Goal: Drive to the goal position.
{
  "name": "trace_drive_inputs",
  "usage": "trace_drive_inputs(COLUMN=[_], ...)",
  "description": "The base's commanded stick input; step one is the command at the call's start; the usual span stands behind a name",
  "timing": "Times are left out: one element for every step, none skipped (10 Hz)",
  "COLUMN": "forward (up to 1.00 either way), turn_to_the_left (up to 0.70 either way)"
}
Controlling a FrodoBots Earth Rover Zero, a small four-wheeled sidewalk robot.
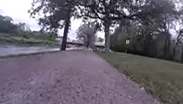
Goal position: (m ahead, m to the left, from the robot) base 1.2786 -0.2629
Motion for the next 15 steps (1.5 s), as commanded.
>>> trace_drive_inputs(forward=[0.70, 0.70, 0.70, 0.70, 0.70, 0.70, 0.70, 0.70, 0.70, 0.70, 0.70, 0.70, 0.70, 0.70, 0.70], turn_to_the_left=[0.00, 0.00, 0.00, 0.00, 0.00, 0.00, 0.00, 0.00, 0.00, 0.00, 0.00, 0.00, 0.00, 0.00, 0.00])
